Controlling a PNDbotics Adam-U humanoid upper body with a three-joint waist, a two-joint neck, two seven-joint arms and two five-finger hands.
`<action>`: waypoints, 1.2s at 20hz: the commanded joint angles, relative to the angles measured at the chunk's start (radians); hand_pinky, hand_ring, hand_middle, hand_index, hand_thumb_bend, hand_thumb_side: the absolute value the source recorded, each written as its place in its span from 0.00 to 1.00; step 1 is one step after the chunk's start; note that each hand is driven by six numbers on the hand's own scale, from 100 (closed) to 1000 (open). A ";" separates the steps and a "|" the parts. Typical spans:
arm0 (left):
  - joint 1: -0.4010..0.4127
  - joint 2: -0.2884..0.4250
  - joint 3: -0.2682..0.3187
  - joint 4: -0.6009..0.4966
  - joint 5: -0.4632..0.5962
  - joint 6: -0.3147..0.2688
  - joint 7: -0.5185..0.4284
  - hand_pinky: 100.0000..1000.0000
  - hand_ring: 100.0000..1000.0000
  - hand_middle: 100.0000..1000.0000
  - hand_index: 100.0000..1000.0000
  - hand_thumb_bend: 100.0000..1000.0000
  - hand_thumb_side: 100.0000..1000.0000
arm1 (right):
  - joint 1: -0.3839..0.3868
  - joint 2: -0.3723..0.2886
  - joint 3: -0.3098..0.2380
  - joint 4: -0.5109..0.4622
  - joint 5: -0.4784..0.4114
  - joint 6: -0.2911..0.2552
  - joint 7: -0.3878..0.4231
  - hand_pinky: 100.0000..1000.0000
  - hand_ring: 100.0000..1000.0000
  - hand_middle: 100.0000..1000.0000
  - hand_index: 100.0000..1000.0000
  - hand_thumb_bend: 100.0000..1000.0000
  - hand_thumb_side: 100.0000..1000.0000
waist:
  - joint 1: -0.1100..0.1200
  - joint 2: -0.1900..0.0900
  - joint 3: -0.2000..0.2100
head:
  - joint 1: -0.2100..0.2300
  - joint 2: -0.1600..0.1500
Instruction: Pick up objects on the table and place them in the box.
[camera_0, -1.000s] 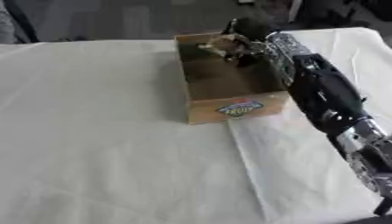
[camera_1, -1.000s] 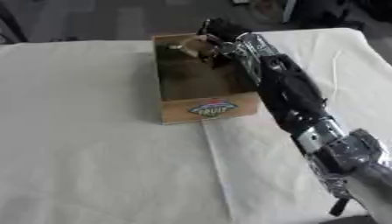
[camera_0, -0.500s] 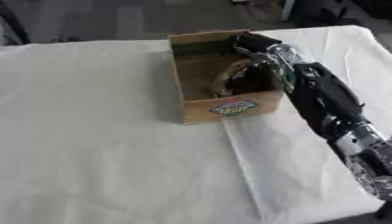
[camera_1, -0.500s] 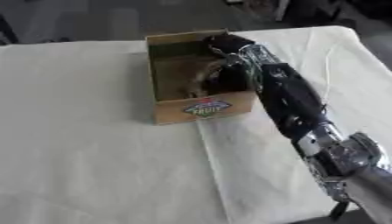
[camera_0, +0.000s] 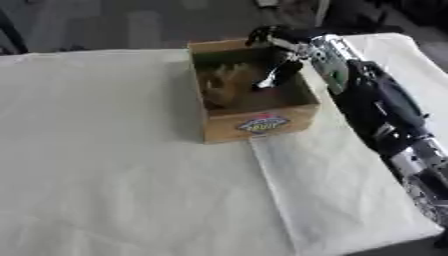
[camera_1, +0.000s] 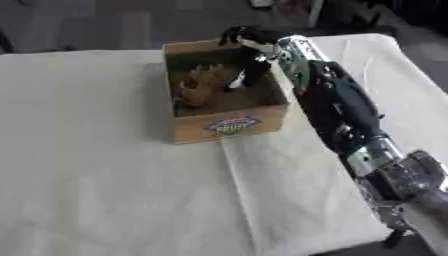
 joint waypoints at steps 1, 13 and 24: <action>-0.005 0.023 0.015 -0.013 -0.002 -0.004 0.007 0.46 0.43 0.42 0.58 0.34 0.47 | 0.004 -0.068 -0.016 -0.096 -0.132 0.020 -0.040 0.69 0.79 0.84 0.86 0.39 0.42 | -0.001 -0.025 -0.010 | 0.011 -0.005; -0.004 0.037 0.043 -0.002 -0.001 -0.014 0.041 0.46 0.44 0.42 0.58 0.34 0.46 | 0.299 -0.179 -0.135 -0.464 -0.835 0.234 -0.389 0.49 0.68 0.76 0.83 0.02 0.35 | 0.004 -0.042 -0.113 | 0.103 -0.007; -0.038 0.030 0.047 0.008 0.018 -0.023 0.128 0.47 0.48 0.45 0.59 0.36 0.45 | 0.531 -0.078 -0.221 -0.697 -1.098 0.318 -0.553 0.49 0.71 0.76 0.84 0.00 0.40 | 0.018 -0.039 -0.169 | 0.183 -0.008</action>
